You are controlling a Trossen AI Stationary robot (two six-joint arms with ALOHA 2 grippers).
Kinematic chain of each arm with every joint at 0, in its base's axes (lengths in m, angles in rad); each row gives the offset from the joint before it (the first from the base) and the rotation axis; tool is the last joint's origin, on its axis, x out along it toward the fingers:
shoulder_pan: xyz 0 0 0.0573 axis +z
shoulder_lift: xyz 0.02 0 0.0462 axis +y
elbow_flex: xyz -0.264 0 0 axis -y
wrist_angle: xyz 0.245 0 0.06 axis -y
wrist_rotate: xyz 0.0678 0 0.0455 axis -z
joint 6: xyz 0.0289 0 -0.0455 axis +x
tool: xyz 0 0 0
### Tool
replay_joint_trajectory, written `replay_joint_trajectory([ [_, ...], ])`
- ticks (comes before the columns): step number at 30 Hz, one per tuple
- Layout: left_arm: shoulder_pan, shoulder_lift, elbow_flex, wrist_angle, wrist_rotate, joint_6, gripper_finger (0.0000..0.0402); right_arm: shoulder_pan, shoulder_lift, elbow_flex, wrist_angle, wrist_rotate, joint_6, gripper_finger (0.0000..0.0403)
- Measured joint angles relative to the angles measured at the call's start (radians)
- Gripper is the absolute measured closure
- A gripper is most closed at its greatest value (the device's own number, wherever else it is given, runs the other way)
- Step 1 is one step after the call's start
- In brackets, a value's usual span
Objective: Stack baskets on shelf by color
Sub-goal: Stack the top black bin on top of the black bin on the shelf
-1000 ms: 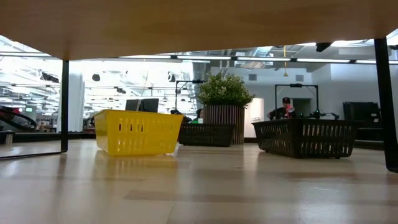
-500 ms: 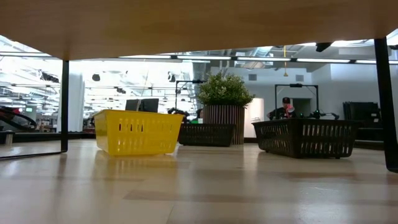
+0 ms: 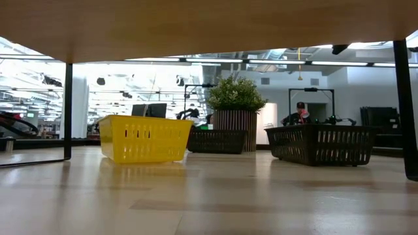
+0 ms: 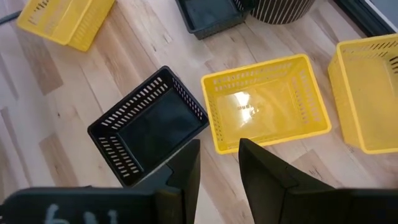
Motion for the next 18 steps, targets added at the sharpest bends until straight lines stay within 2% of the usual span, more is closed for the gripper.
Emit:
replay_joint_trajectory([
  [5,0.008,-0.036,0.003,0.071,0.011,0.031,0.0302,-0.001,0.000,0.000,-0.003,-0.001,-0.007,0.0270],
  [9,0.053,-0.107,0.050,0.017,-0.067,0.177,0.0310,-0.002,0.000,0.000,0.003,0.000,-0.006,0.0269],
  [14,0.197,-0.170,0.074,-0.102,-0.289,0.432,0.0314,-0.002,0.000,0.000,0.009,0.000,-0.002,0.0270],
  [16,0.281,-0.185,0.076,-0.130,-0.321,0.530,0.0310,-0.002,0.000,0.000,0.009,0.000,-0.002,0.0270],
  [18,0.365,-0.185,0.076,-0.156,-0.309,0.623,0.0303,-0.002,0.000,0.000,0.009,0.000,0.009,0.0270],
])
